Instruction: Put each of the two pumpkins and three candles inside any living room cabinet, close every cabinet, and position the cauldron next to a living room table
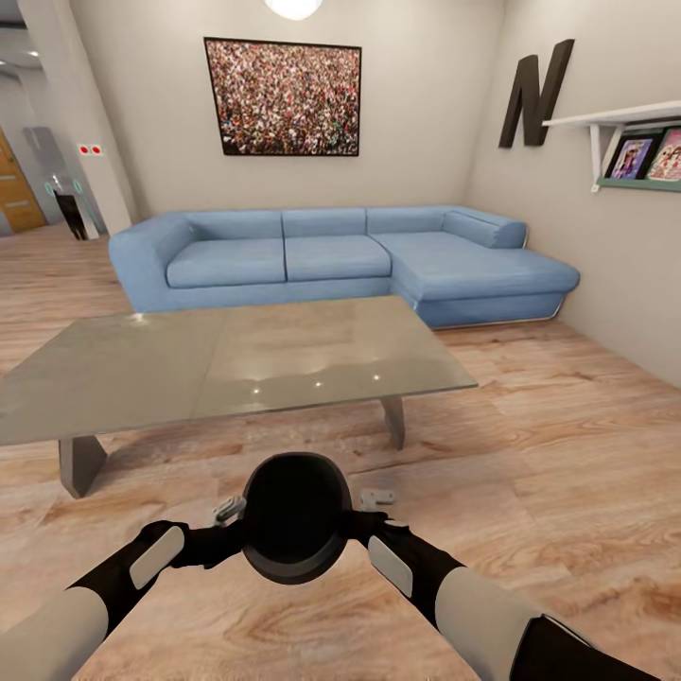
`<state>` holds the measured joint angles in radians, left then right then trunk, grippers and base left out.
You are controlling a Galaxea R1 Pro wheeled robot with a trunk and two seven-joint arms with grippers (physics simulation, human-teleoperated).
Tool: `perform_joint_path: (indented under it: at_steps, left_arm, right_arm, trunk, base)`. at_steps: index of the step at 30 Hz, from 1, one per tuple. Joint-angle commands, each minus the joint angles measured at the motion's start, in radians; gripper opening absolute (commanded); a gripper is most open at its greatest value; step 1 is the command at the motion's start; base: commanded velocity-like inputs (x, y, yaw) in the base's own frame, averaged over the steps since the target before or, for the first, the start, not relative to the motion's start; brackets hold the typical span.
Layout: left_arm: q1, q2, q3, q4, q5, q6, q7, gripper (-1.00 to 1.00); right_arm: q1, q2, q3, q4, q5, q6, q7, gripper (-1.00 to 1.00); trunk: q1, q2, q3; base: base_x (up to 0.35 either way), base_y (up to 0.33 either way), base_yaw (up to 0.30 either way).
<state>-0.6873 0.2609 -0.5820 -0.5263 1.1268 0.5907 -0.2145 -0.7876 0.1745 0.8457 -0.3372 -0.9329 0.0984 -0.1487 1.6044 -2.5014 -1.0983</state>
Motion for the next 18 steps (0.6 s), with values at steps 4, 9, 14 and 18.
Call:
perform_joint_path:
  at_steps: [4, 9, 14, 18]
  left_arm:
    - [-0.001, 0.001, 0.001, 0.0, -0.001, 0.0, -0.003, -1.0]
    - [-0.001, 0.001, 0.0, 0.0, -0.001, 0.0, -0.003, -1.0]
    - [-0.001, 0.0, -0.001, 0.001, -0.001, -0.001, -0.003, -1.0]
    - [-0.001, 0.0, -0.001, 0.001, -0.001, 0.0, -0.003, -1.0]
  right_arm:
    - [-0.001, 0.0, 0.009, -0.019, -0.004, 0.003, 0.038, -1.0]
    - [-0.001, 0.0, 0.009, -0.019, -0.004, 0.003, 0.038, -1.0]
    - [-0.001, 0.0, 0.009, -0.019, -0.004, 0.003, 0.038, -1.0]
    - [-0.001, 0.0, 0.009, -0.019, -0.004, 0.003, 0.038, -1.0]
  trunk:
    - [0.001, -0.002, -0.016]
    - [0.004, -0.003, -0.036]
    - [0.006, -0.004, -0.055]
    - [0.008, -0.005, -0.07]
  base:
    - [0.0, 0.0, 0.0]
    - [0.0, 0.0, 0.0]
    - [0.0, 0.0, 0.0]
    - [0.0, 0.0, 0.0]
